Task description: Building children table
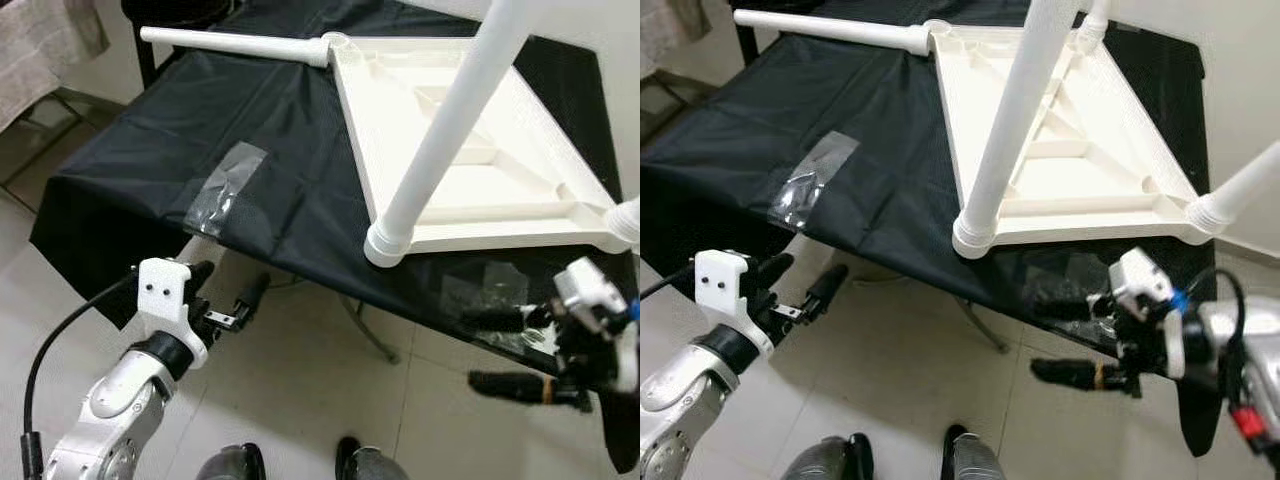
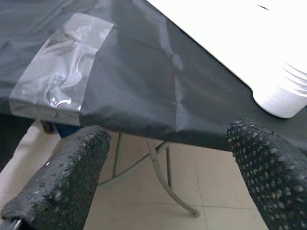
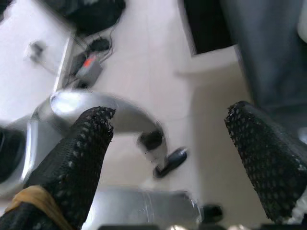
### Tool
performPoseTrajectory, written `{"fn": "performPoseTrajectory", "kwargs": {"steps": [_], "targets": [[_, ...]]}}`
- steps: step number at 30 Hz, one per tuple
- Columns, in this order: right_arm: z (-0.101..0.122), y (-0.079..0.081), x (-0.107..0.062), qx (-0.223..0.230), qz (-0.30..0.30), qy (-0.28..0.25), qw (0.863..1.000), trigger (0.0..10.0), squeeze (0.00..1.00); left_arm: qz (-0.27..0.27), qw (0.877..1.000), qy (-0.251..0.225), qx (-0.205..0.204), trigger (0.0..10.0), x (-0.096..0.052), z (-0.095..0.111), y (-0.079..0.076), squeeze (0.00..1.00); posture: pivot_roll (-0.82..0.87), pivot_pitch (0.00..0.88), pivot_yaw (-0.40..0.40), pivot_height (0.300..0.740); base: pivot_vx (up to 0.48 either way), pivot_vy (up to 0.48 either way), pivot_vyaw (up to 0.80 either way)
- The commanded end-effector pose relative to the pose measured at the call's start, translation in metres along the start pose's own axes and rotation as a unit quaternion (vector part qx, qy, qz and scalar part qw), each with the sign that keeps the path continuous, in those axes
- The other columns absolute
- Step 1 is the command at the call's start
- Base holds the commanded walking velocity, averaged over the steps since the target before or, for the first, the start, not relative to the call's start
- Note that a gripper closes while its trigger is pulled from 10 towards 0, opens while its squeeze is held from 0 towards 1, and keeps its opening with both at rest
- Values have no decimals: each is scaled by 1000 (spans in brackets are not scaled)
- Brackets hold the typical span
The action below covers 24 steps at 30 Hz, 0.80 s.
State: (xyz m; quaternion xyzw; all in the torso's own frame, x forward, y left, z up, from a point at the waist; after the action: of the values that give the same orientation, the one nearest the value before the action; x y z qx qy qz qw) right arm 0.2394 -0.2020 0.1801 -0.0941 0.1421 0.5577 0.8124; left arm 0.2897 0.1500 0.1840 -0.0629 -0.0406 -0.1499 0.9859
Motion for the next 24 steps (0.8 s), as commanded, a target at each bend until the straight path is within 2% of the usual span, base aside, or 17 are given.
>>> {"fn": "performPoseTrajectory", "kwargs": {"steps": [1,2,4,6,7,8,10,11,14,16,17,19,24], "targets": [[-4,7,24,23,-11,-27,999,10000,0,15,1000,10,7,10000,0,-6,6,0,-37,186,-45,740,0,0,0],[-1,6,46,42,-45,-68,996,10000,0,21,1000,13,9,10000,1,-8,7,0,-36,183,-46,740,0,0,0],[-1,6,46,42,-45,-68,996,10000,0,21,1000,13,9,10000,1,-8,7,0,-36,183,-46,740,0,0,0],[13,4,88,90,-113,-153,978,10000,0,30,999,21,9,10000,4,-15,7,0,-22,166,-45,740,0,0,0],[13,4,88,90,-113,-153,978,10000,0,30,999,21,9,10000,4,-15,7,0,-22,166,-45,740,0,0,0],[20,5,102,114,-135,-185,967,10000,0,35,999,25,8,10000,5,-18,6,0,-11,158,-48,740,0,0,0],[20,5,102,114,-135,-185,967,10000,0,35,999,25,8,10000,5,-18,6,0,-11,158,-48,740,0,0,0],[20,6,120,139,-175,-203,953,10000,0,43,998,33,11,10000,4,-27,3,0,8,145,-53,740,0,0,0],[17,6,123,137,-185,-199,953,10000,0,45,998,36,12,10000,4,-29,2,0,8,145,-53,740,0,0,0],[15,-12,114,153,-249,-211,933,10000,0,52,997,40,27,10000,3,-33,3,0,8,139,-52,740,0,480,0],[15,-12,114,153,-249,-211,933,10000,0,52,997,40,27,10000,3,-33,3,0,8,139,-52,740,0,480,0],[17,-24,108,158,-297,-222,915,10000,0,52,997,34,45,10000,5,-31,5,0,3,133,-46,740,0,480,0],[20,-26,108,154,-317,-223,909,10000,0,46,997,27,52,10000,9,-28,4,0,0,132,-35,740,0,480,0]]}}
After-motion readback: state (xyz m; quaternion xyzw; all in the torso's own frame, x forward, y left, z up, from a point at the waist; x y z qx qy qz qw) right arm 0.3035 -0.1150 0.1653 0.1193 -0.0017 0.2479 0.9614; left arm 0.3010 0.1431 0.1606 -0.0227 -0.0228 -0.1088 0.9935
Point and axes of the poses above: a point about 5 cm out from each wrist's last joint towards the gripper, its own x axis pointing out of the wrist towards the gripper, its own z axis along the axis of the wrist's last joint, y = z × x, the point moved 5 cm from there along x, pointing out of the wrist towards the gripper, and after that the axes turned 2 degrees about -x, right-handed, at the moved point
